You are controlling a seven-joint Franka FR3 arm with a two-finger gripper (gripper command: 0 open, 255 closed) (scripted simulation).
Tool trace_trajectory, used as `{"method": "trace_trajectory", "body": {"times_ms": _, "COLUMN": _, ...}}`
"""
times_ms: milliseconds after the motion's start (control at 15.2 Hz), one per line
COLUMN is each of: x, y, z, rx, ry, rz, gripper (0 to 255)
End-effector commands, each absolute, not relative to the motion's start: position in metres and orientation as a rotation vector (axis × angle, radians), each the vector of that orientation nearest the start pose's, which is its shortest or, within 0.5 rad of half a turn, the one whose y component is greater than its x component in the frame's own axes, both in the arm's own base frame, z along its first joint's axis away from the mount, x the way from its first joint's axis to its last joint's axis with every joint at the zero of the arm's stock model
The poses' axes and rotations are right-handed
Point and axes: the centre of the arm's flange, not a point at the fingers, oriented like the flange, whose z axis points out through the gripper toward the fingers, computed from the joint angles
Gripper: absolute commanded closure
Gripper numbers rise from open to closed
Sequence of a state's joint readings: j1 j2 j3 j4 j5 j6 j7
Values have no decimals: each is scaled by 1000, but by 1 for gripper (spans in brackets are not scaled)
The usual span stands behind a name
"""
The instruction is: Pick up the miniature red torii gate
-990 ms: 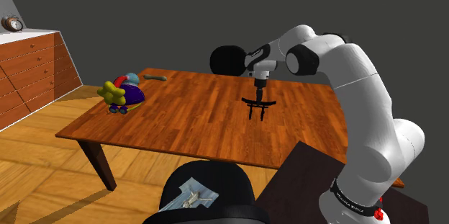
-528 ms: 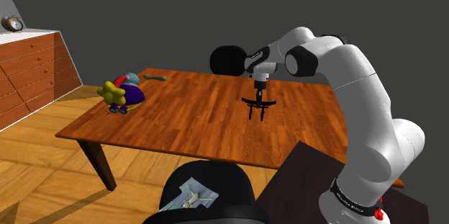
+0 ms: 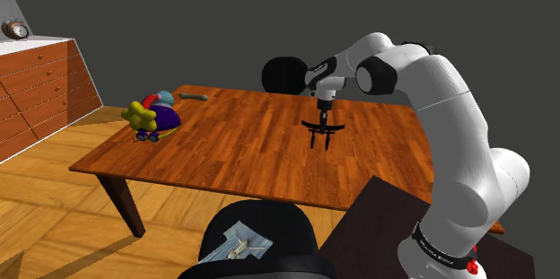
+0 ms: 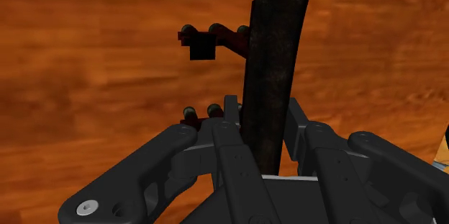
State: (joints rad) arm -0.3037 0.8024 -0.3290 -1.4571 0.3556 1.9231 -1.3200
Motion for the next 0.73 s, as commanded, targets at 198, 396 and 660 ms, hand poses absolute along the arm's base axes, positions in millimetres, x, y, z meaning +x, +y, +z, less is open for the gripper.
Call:
{"method": "trace_trajectory", "body": {"times_ms": 198, "x": 588, "y": -357, "z": 228, "rx": -2747, "ry": -812, "rz": 151, "gripper": 255}}
{"method": "trace_trajectory", "body": {"times_ms": 396, "x": 588, "y": -357, "z": 244, "rx": -2747, "ry": -812, "rz": 151, "gripper": 255}}
{"method": "trace_trajectory", "body": {"times_ms": 660, "x": 588, "y": -357, "z": 265, "rx": -2747, "ry": -812, "rz": 151, "gripper": 255}}
